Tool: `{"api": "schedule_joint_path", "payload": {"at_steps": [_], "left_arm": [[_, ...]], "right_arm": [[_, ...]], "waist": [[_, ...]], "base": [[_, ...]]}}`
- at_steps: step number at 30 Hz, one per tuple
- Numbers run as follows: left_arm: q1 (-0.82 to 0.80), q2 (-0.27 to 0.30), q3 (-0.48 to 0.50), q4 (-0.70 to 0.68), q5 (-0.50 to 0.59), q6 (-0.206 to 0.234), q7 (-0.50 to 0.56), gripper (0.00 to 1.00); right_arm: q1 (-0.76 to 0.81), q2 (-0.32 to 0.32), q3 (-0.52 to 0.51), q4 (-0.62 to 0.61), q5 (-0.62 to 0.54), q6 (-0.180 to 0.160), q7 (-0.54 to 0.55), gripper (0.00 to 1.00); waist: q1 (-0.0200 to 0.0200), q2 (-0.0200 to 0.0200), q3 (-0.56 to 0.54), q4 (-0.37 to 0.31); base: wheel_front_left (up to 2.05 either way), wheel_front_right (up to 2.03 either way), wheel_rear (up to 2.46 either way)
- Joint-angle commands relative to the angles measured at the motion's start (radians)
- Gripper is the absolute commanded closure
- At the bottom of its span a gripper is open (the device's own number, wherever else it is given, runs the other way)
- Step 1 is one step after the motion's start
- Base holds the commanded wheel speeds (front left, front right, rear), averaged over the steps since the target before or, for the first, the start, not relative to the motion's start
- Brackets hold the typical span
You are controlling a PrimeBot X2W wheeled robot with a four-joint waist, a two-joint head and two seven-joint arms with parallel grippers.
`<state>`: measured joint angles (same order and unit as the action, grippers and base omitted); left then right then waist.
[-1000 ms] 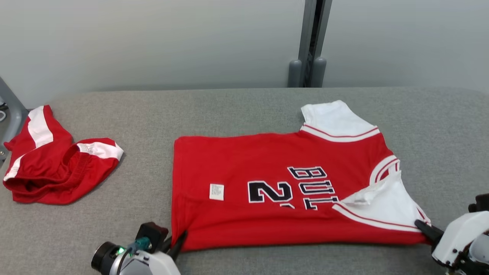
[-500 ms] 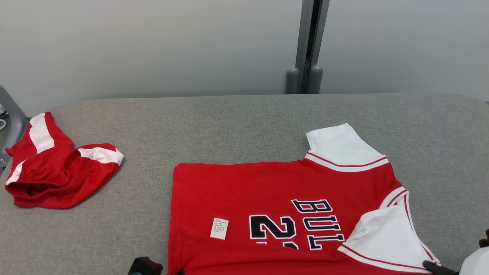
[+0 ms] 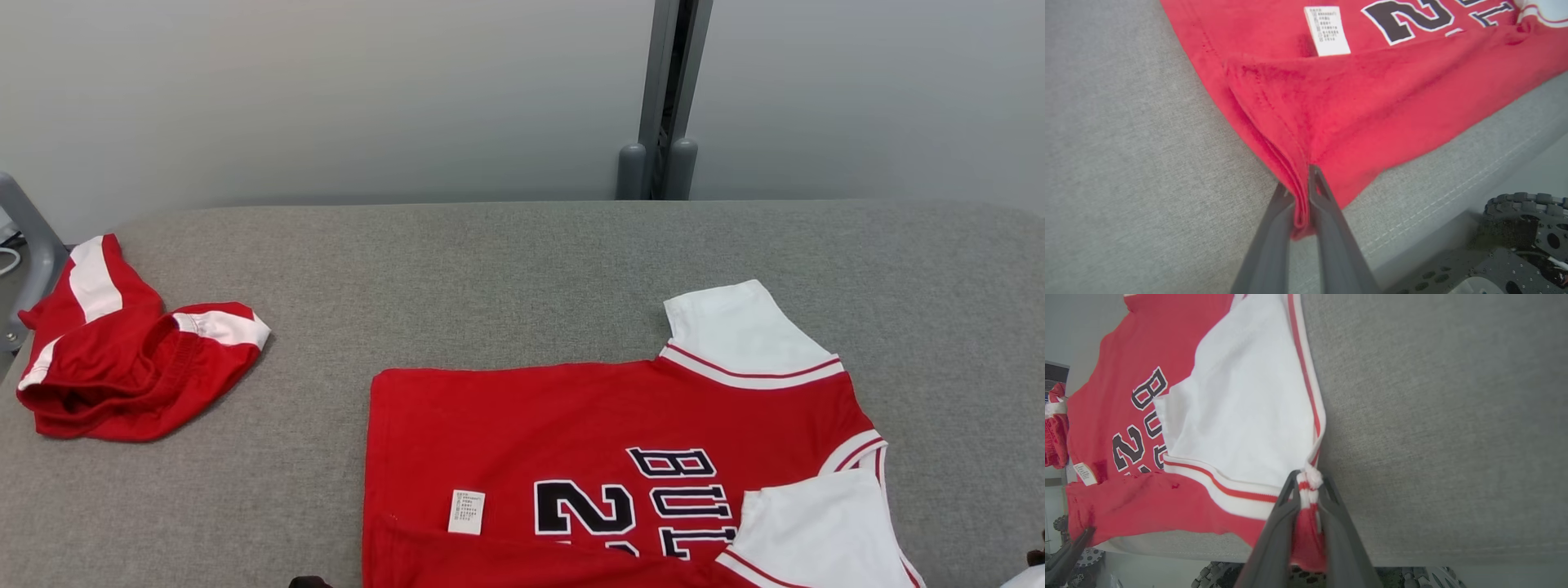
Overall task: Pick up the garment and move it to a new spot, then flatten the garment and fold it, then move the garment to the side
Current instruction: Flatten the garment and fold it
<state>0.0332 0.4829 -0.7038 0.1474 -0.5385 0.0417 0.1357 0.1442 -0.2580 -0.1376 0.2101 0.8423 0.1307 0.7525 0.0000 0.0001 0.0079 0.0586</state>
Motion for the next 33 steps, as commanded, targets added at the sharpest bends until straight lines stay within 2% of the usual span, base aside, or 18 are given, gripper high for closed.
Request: {"api": "schedule_joint_path", "payload": {"at_steps": [1,2,3,4,9,13,15,18,22,28,29,30,33], "left_arm": [[0.002,0.005,0.004,-0.005,-0.006,0.008,0.005,0.59],[0.002,0.007,0.005,-0.007,-0.006,0.013,0.012,0.49],[0.002,0.011,0.005,-0.009,-0.006,0.015,0.016,0.14],[0.004,0.016,0.005,-0.010,-0.007,0.015,0.022,0.00],[-0.003,0.036,0.045,-0.039,-0.042,0.028,0.023,0.00],[-0.035,0.053,0.101,-0.072,-0.051,0.054,-0.015,0.00],[-0.052,0.052,0.135,-0.083,-0.056,0.076,-0.042,0.00],[-0.074,0.031,0.170,-0.101,-0.064,0.104,-0.072,0.00],[-0.108,-0.019,0.221,-0.114,-0.070,0.152,-0.153,0.00],[-0.169,-0.067,0.201,-0.052,0.035,0.196,-0.290,0.00],[-0.169,-0.067,0.201,-0.052,0.035,0.196,-0.290,0.00],[-0.177,-0.082,0.204,-0.036,0.038,0.203,-0.312,0.00],[-0.204,-0.115,0.209,0.014,0.062,0.215,-0.365,0.00]], "right_arm": [[0.004,0.013,-0.027,-0.024,-0.019,0.000,0.016,0.25],[0.003,0.026,-0.044,-0.031,-0.027,0.000,0.025,0.00],[0.001,0.036,-0.059,-0.040,-0.036,0.000,0.036,0.00],[-0.001,0.046,-0.073,-0.051,-0.045,0.000,0.049,0.00],[-0.019,0.076,-0.132,-0.108,-0.088,0.000,0.079,0.00],[-0.064,0.090,-0.158,-0.164,-0.099,0.000,0.036,0.00],[-0.093,0.086,-0.145,-0.208,-0.095,0.000,-0.020,0.00],[-0.119,0.047,-0.093,-0.258,-0.116,0.000,-0.146,0.00],[-0.160,0.003,-0.006,-0.273,-0.152,0.000,-0.376,0.00],[-0.215,-0.073,0.169,-0.239,-0.286,0.000,-0.705,0.00],[-0.215,-0.073,0.169,-0.239,-0.286,0.000,-0.705,0.00],[-0.222,-0.085,0.196,-0.225,-0.320,0.000,-0.754,0.00],[-0.248,-0.067,0.254,-0.170,-0.371,0.000,-0.866,0.00]], "waist": [[0.0000,-0.0001,0.001,0.000],[0.0000,-0.0001,0.002,0.000],[0.0000,-0.0001,0.002,0.000],[0.0000,-0.0001,0.001,0.000],[0.0000,-0.0001,0.003,0.001],[0.0000,-0.0001,0.010,0.002],[0.0000,-0.0001,0.013,0.002],[0.0000,-0.0001,0.020,-0.003],[0.0000,-0.0001,0.032,-0.012],[0.0000,-0.0001,0.061,-0.031],[0.0000,-0.0001,0.061,-0.031],[0.0000,-0.0001,0.066,-0.034],[0.0000,-0.0001,0.082,-0.046]], "base": [[0.00,0.00,0.00],[0.00,0.00,0.00],[0.00,0.00,0.00],[0.00,0.00,0.00],[0.00,0.00,0.00],[0.00,0.00,0.00],[0.00,0.00,0.00],[0.00,0.00,0.00],[0.00,0.00,0.00],[0.00,0.00,0.00],[0.00,0.00,0.00],[0.00,0.00,0.00],[0.00,0.00,0.00]]}}
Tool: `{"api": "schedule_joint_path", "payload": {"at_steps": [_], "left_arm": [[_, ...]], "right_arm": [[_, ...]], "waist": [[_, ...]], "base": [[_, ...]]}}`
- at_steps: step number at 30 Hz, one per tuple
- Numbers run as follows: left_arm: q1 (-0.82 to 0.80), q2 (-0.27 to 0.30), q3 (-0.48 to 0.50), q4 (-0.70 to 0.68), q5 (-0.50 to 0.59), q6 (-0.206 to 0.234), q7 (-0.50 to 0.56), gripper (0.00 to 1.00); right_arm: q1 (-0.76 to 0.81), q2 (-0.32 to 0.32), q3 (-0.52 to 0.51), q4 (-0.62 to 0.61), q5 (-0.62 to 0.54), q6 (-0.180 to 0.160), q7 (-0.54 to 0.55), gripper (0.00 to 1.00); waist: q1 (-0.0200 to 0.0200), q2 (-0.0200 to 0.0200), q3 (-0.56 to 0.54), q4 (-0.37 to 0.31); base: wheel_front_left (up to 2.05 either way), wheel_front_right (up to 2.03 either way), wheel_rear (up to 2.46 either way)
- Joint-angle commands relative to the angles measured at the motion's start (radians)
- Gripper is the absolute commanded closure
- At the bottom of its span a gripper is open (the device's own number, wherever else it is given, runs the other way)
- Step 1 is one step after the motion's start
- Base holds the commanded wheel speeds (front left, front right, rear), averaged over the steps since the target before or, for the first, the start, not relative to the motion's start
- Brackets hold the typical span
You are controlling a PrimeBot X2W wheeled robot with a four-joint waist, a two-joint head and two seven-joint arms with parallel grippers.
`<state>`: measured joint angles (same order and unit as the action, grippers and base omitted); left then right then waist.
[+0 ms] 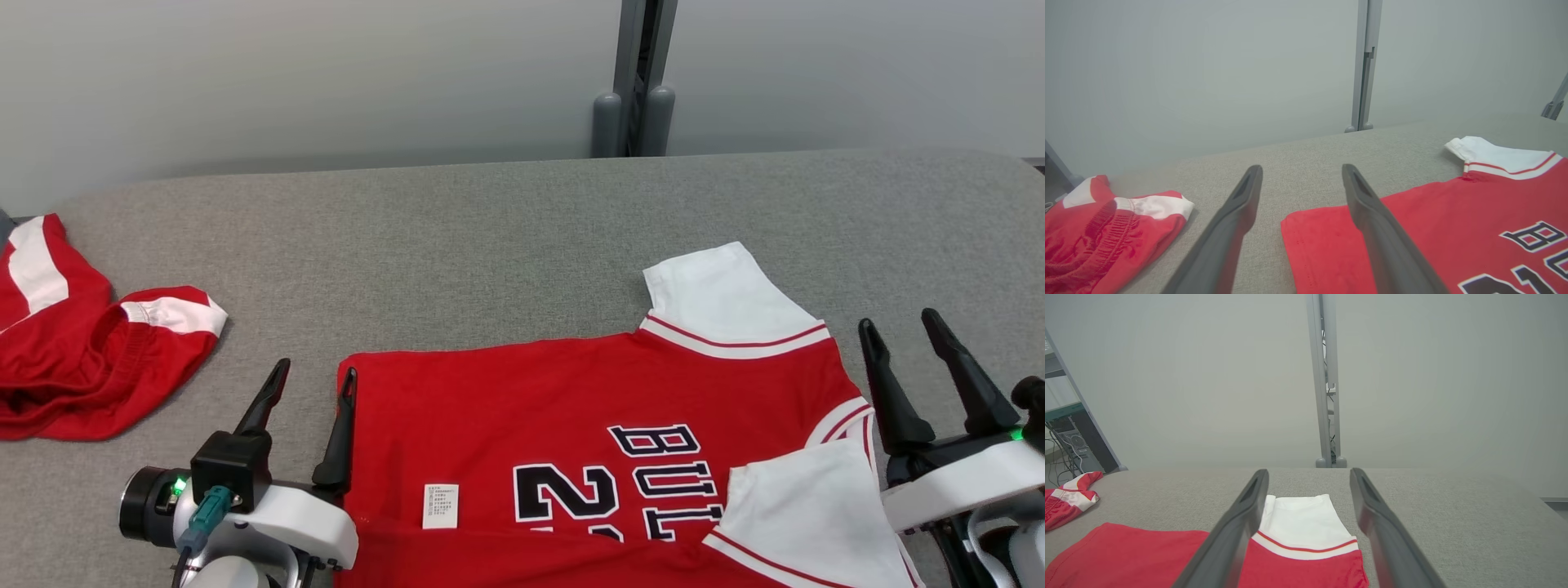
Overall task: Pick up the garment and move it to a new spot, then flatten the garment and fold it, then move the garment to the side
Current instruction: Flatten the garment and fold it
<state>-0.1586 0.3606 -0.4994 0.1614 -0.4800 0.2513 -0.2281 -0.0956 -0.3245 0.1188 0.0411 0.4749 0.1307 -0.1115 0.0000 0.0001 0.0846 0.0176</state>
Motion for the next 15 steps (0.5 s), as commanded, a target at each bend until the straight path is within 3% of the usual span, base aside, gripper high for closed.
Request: {"api": "schedule_joint_path", "payload": {"at_steps": [1,7,15], "left_arm": [[-0.017,-0.002,0.006,0.018,0.014,0.008,-0.012,0.00],[-0.045,-0.043,0.024,0.107,0.059,-0.005,-0.036,0.00],[-0.120,-0.043,0.037,0.278,0.094,-0.021,-0.032,0.00]], "right_arm": [[-0.017,0.006,0.009,0.020,-0.013,0.000,-0.029,0.00],[-0.062,0.067,0.064,0.128,-0.038,0.000,-0.113,0.00],[-0.105,0.100,0.108,0.186,-0.038,0.000,-0.145,0.00]], "waist": [[0.0000,-0.0001,0.009,-0.009],[0.0000,-0.0001,0.037,-0.031],[0.0000,-0.0001,0.080,-0.078]], "base": [[0.00,0.00,0.00],[0.00,0.00,0.00],[0.00,0.00,0.00]]}}
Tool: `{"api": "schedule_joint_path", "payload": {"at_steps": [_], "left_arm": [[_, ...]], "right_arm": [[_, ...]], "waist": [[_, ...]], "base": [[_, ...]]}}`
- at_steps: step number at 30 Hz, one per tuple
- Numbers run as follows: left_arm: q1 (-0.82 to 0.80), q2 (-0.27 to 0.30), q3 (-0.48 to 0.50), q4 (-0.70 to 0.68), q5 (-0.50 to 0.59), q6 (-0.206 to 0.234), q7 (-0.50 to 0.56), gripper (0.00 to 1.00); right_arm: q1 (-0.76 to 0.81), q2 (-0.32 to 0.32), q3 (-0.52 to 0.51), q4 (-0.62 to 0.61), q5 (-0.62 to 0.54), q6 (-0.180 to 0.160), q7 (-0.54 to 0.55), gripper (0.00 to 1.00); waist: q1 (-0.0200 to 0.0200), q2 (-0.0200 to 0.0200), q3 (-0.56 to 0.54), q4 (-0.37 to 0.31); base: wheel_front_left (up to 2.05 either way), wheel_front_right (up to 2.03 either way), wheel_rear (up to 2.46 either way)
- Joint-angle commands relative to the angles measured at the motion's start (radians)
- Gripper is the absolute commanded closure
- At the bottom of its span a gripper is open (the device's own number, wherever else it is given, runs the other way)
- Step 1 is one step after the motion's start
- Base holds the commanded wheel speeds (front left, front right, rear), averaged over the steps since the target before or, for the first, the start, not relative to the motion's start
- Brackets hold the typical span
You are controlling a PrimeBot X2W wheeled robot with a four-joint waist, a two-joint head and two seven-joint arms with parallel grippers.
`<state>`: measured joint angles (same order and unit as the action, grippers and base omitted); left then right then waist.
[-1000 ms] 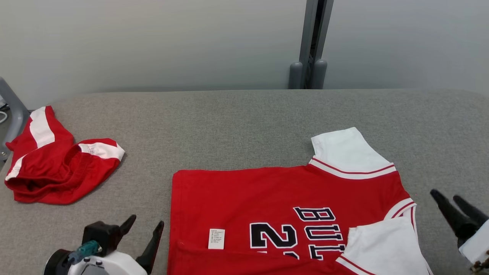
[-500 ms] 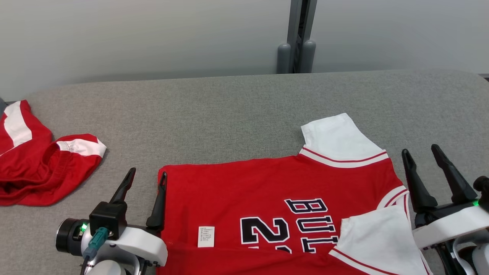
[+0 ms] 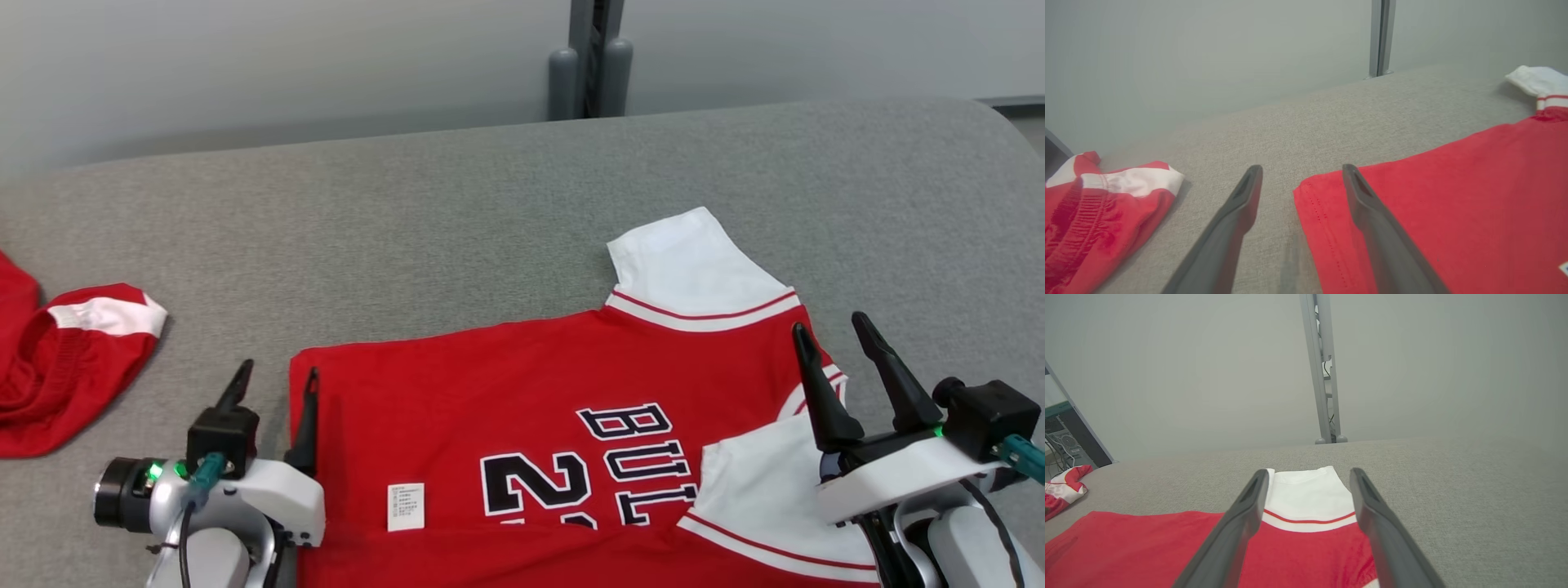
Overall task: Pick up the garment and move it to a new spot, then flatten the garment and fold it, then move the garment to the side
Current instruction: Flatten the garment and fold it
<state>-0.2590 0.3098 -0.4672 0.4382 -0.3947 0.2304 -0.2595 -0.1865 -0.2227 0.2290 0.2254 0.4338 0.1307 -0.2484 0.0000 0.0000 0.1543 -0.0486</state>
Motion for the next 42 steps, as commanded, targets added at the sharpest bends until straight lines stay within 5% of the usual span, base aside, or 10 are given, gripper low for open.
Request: {"api": "schedule_joint_path", "payload": {"at_steps": [1,12,24,26,27,28,42], "left_arm": [[-0.034,0.009,0.005,0.028,0.009,-0.001,0.007,0.00],[-0.199,0.044,-0.072,0.293,0.074,-0.026,0.177,0.00],[-0.241,0.016,-0.100,0.338,0.069,-0.066,0.142,0.02],[-0.245,0.012,-0.106,0.343,0.069,-0.072,0.138,0.62],[-0.245,0.011,-0.111,0.346,0.071,-0.076,0.136,0.75],[-0.246,0.009,-0.110,0.347,0.068,-0.078,0.133,1.00],[-0.230,-0.025,-0.122,0.283,0.051,-0.093,0.047,1.00]], "right_arm": [[-0.018,-0.004,0.002,0.003,0.006,0.000,-0.011,0.00],[-0.041,-0.010,0.035,0.030,0.045,0.000,-0.018,0.00],[-0.044,-0.011,0.039,0.043,0.063,0.000,-0.020,0.00],[-0.043,-0.013,0.042,0.045,0.063,0.000,-0.020,0.00],[-0.041,-0.014,0.043,0.046,0.064,0.000,-0.020,0.00],[-0.040,-0.015,0.043,0.047,0.064,0.000,-0.020,0.00],[-0.070,-0.035,0.001,0.100,0.039,0.000,-0.008,0.00]], "waist": [[0.0000,0.0000,0.017,-0.020],[0.0000,0.0000,0.061,-0.081],[0.0000,0.0000,0.070,-0.074],[0.0000,0.0000,0.069,-0.073],[0.0000,0.0000,0.069,-0.072],[0.0000,0.0000,0.069,-0.070],[0.0000,0.0000,0.044,0.009]], "base": [[0.00,0.00,0.00],[0.00,0.00,0.00],[0.00,0.00,0.00],[0.00,0.00,0.00],[0.00,0.00,0.00],[0.00,0.00,0.00],[0.00,0.00,0.00]]}}
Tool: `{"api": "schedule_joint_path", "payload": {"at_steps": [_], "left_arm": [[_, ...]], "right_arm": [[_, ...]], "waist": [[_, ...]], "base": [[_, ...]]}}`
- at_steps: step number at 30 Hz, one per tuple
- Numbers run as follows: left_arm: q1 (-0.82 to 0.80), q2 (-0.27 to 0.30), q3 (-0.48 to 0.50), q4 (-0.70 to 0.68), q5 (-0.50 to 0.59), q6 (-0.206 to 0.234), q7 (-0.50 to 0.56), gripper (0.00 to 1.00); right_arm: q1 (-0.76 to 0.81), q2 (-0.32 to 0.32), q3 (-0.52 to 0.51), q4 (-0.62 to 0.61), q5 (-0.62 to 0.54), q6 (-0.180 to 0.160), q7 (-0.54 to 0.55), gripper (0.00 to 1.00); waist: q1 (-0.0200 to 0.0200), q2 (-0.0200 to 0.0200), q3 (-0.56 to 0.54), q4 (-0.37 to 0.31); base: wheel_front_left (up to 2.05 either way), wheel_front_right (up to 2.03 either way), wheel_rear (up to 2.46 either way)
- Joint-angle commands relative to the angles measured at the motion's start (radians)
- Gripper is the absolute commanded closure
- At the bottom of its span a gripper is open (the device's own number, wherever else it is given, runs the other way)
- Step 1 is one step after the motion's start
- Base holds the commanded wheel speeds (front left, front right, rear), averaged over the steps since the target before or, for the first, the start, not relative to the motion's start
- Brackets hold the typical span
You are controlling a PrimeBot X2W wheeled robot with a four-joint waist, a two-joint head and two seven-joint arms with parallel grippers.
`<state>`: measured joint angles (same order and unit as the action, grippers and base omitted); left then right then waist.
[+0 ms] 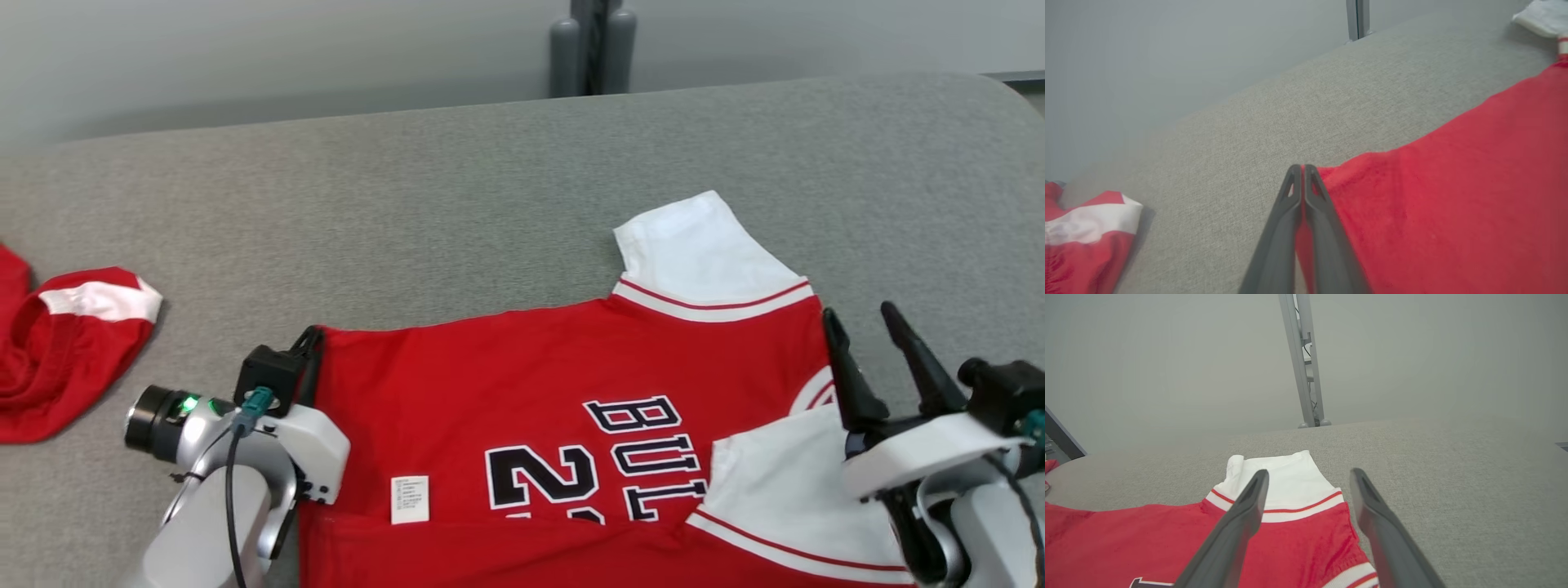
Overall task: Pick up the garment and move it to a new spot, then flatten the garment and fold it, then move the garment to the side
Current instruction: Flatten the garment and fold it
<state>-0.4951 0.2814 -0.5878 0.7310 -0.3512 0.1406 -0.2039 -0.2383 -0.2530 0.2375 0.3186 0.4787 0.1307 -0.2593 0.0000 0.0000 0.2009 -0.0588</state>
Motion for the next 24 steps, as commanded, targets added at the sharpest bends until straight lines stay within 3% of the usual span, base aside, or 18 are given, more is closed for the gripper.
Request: {"api": "schedule_joint_path", "payload": {"at_steps": [1,8,13,16,24], "left_arm": [[0.008,0.001,-0.005,-0.026,0.009,-0.003,-0.015,1.00],[0.005,-0.021,-0.056,-0.113,0.039,-0.012,-0.020,1.00],[-0.011,-0.046,-0.084,-0.168,0.051,-0.017,-0.020,1.00],[-0.018,-0.063,-0.097,-0.192,0.053,-0.023,-0.025,1.00],[-0.039,-0.093,-0.123,-0.222,0.069,-0.026,-0.044,1.00]], "right_arm": [[-0.028,-0.004,-0.023,0.018,-0.003,0.000,0.016,0.00],[-0.159,-0.019,-0.092,0.128,-0.004,0.000,0.154,0.00],[-0.286,-0.020,-0.152,0.255,0.056,0.000,0.277,0.00],[-0.360,-0.063,-0.151,0.336,0.042,0.000,0.313,0.00],[-0.526,-0.102,-0.142,0.544,0.052,0.000,0.389,0.00]], "waist": [[0.0000,0.0000,-0.003,0.031],[0.0000,0.0000,0.020,0.129],[0.0000,0.0000,0.049,0.203],[0.0000,0.0000,0.076,0.244],[0.0000,0.0000,0.129,0.310]], "base": [[0.00,0.00,0.00],[0.00,0.00,0.00],[0.00,0.00,0.00],[0.00,0.00,0.00],[0.00,0.00,0.00]]}}
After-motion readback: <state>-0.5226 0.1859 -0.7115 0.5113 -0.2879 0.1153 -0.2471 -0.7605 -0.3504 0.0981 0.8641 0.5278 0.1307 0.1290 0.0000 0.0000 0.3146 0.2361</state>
